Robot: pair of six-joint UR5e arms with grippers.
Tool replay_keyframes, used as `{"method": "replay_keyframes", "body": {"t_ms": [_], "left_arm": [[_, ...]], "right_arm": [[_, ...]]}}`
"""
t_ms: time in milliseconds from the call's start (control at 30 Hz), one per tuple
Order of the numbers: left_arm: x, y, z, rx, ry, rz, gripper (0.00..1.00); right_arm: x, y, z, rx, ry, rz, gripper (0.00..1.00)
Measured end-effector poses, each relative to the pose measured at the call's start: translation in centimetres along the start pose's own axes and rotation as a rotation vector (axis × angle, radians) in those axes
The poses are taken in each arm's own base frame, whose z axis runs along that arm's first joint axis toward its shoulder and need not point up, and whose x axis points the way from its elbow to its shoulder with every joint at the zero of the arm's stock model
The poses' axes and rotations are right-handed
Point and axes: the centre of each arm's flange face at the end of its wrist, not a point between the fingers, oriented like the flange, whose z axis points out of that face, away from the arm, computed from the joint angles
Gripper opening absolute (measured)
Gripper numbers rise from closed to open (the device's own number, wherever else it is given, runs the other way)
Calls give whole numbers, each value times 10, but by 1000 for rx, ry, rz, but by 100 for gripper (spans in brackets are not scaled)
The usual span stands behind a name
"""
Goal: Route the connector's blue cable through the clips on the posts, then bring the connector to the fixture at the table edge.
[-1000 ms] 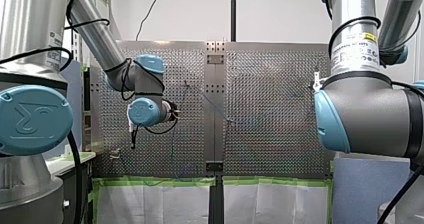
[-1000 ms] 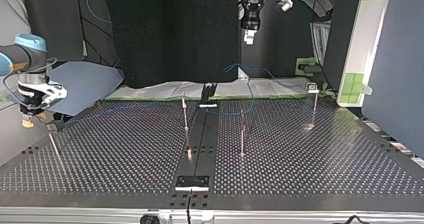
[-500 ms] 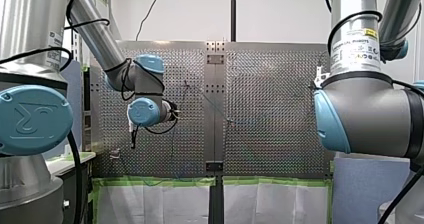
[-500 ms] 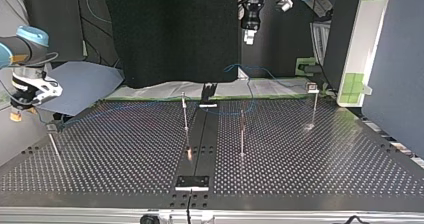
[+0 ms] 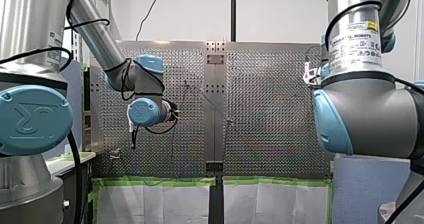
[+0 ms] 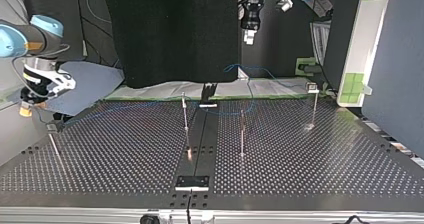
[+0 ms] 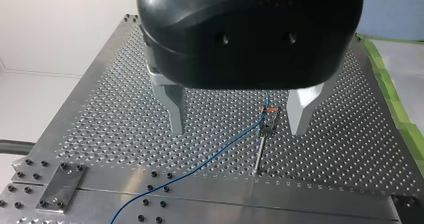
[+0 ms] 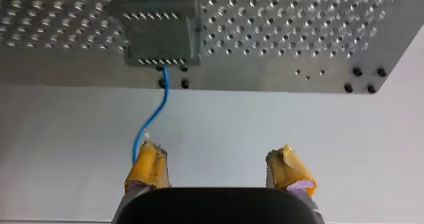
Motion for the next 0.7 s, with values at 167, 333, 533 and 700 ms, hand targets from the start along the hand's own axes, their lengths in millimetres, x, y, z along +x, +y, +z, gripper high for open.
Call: {"method": "replay_keyframes", "body": {"t_ms": [167,333,533,700], "left_arm": [[0,0,0,0,0,-6,100],[0,0,0,3,-2,-11,100],[-2,-3,2,14,-18,-27,100],[-7,-6,8,18,-42,-73,100]], "right_arm": [[9,-17,-23,1,-17,-19,99],[29,-33,-40,0,4,-42,99],[47,-50,-56,-2,26,-51,99],[36,-69,-60,15,15,-59,99]]}}
